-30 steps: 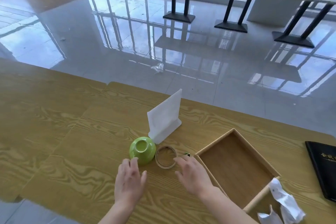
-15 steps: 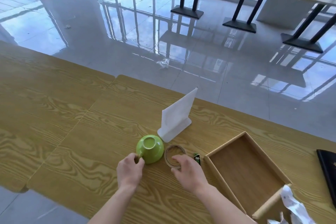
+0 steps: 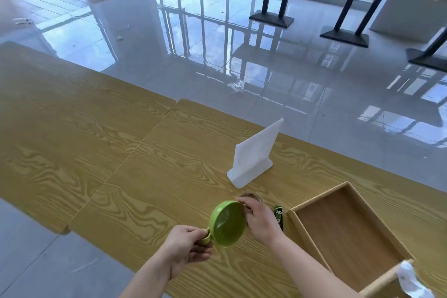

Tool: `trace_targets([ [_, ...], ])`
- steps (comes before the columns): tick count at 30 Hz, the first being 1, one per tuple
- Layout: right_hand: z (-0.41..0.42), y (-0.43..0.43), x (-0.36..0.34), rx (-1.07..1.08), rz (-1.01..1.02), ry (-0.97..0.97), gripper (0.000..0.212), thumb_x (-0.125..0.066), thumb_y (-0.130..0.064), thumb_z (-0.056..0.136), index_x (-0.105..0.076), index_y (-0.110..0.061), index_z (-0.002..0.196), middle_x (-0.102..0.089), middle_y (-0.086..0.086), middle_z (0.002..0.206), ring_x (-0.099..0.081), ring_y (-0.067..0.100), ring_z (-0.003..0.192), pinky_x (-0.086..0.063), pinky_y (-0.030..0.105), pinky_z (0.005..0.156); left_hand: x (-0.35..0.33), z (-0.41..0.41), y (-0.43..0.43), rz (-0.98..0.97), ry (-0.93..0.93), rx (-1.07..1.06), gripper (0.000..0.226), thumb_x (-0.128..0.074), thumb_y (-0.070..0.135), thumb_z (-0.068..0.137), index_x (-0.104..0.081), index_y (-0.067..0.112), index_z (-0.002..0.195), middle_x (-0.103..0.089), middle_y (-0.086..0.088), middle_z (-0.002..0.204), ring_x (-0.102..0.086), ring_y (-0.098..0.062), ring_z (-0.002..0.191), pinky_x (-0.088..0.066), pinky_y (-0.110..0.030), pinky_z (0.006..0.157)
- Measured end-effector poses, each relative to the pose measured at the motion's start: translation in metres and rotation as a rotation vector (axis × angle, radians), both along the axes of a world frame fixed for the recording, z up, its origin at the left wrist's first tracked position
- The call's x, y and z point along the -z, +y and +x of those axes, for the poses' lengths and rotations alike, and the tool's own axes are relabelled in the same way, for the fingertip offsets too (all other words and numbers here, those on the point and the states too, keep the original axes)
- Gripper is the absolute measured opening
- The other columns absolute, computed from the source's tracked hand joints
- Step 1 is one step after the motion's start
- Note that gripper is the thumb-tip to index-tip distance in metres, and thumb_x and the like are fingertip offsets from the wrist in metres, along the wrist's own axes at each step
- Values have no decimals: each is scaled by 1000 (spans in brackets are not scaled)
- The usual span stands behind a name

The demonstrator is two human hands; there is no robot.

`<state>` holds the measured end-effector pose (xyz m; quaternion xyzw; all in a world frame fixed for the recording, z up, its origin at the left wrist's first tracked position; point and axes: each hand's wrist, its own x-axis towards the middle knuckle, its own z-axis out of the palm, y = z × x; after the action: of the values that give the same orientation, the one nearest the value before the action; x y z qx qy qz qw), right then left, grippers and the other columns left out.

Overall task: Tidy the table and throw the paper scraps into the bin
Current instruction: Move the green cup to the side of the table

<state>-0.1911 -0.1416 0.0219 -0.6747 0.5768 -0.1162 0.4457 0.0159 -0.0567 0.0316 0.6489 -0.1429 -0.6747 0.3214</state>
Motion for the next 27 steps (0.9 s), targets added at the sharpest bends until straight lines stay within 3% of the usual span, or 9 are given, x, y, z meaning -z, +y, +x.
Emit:
trace_targets([
  [5,9,12,4,-48,8,133,27,-43,-16,98,-70,-19,96,-74,1,91,-66,22,86,-52,40,78,17,-4,14,-19,-106,-29,33,-46,8,99,-70,-9,82,-64,-21,67,-57,-26,57,-57,-36,58],
  [8,12,14,6,-84,-2,199,31,-46,-17,98,-59,-21,71,-65,-2,71,-58,18,67,-43,37,62,22,-1,20,-102,-223,0,37,-47,12,99,-70,5,72,-65,-16,71,-58,-23,58,-53,-33,55],
  [11,17,9,6,-105,-4,232,38,-47,-19,99,-45,-23,61,-54,-4,61,-48,15,58,-32,32,54,23,3,29,-179,-400,145,28,-50,19,99,-75,18,85,-72,-8,83,-66,-19,66,-57,-34,62],
  [14,22,6,4,-100,17,234,34,-48,-23,99,-53,-18,66,-58,-2,64,-51,14,58,-36,32,54,28,5,38,-307,-596,316,21,-53,20,98,-72,27,102,-71,0,80,-65,-17,74,-57,-37,70],
  [16,25,4,2,-89,19,228,26,-50,-27,99,-64,-14,80,-66,1,73,-59,16,67,-46,35,62,31,5,43,-373,-729,378,23,-56,20,96,-70,25,114,-68,8,88,-61,-8,79,-50,-23,71],
  [18,26,5,1,-70,18,217,22,-52,-29,98,-69,-15,96,-70,2,83,-63,18,77,-51,37,70,33,4,46,-401,-821,393,28,-59,20,95,-66,23,122,-67,9,100,-59,-5,87,-46,-19,76],
  [23,15,16,6,6,49,104,32,-54,-30,98,-62,-19,126,-69,-1,116,-62,15,106,-49,28,86,38,3,53,-399,-805,372,27,-65,20,91,-70,23,118,-69,13,98,-62,-3,87,-52,-24,80],
  [27,1,36,19,127,155,-36,35,-62,-27,94,-60,-24,129,-68,-4,110,-65,14,101,-59,38,86,41,5,55,-386,-767,251,27,-71,21,88,-71,21,115,-72,13,99,-65,-1,89,-50,-17,79],
])
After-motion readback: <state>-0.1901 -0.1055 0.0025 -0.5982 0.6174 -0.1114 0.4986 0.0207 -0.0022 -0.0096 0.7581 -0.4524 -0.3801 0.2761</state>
